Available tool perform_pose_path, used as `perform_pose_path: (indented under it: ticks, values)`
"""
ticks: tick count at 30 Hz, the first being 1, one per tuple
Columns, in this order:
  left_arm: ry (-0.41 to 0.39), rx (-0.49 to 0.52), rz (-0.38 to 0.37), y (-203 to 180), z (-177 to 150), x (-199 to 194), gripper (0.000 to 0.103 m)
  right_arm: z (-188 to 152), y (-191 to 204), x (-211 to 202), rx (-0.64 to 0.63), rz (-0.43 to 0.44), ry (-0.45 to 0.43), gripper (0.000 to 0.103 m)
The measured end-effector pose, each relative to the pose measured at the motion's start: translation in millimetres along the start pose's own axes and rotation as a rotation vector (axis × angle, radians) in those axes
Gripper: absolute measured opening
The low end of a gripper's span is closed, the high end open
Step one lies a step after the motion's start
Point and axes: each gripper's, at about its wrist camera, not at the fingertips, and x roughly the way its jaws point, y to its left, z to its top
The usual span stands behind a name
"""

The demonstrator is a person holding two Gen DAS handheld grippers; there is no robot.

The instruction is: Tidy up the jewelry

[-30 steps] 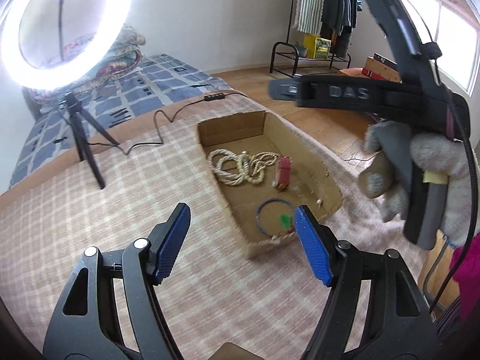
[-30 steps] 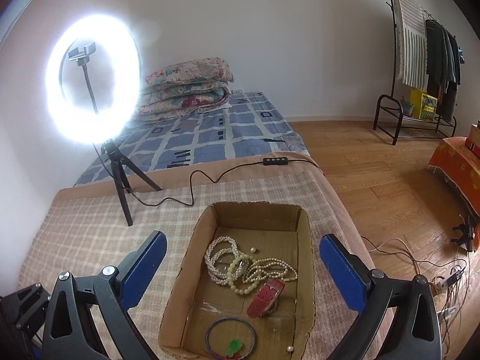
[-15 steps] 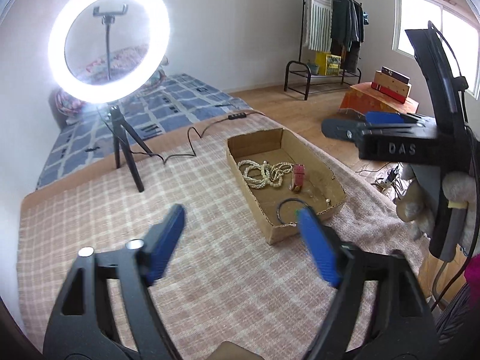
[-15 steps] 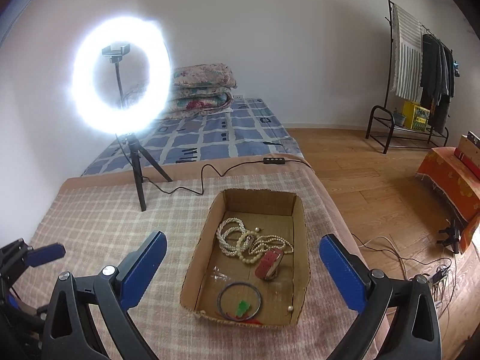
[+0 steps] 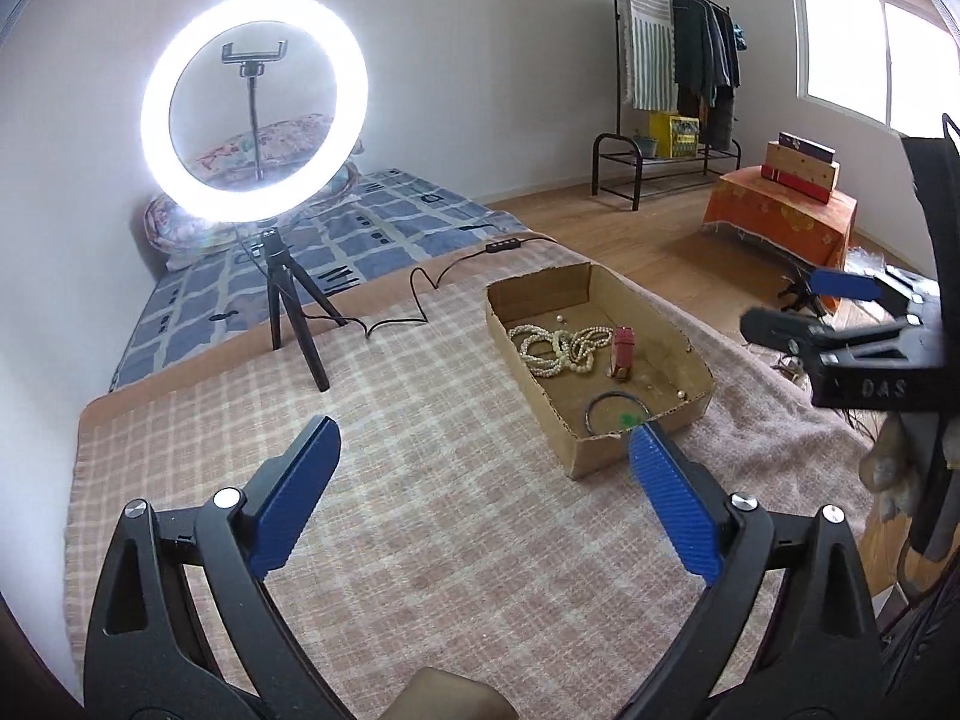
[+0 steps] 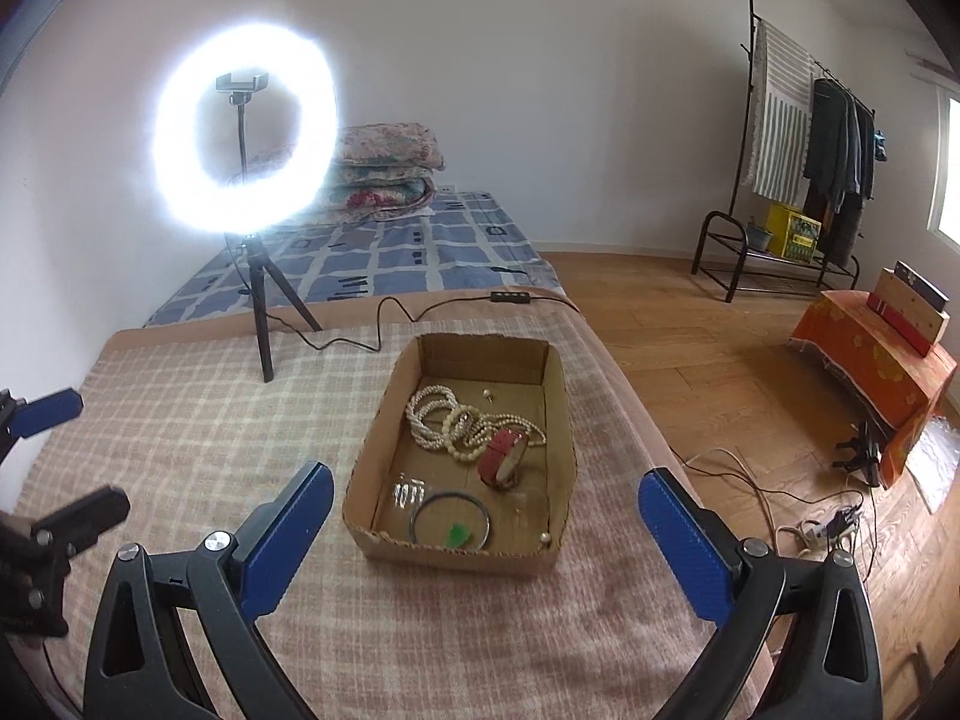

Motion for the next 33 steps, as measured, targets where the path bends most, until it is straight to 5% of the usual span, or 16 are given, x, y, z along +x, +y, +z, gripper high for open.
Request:
perform_pose_path:
  ticks: [13,33]
  values:
    - [0.017,-0.010,0.066,-1.5,1.2,-4.1,0.102,-25.4,11.0,-6.1,0.004,0.022,-0.009,0.103]
    - [0.016,-0.079,0.026,4.7,3.3,-7.2,0.103,-25.1,13.8,-0.1,-0.003,0.020,0.000,0.103]
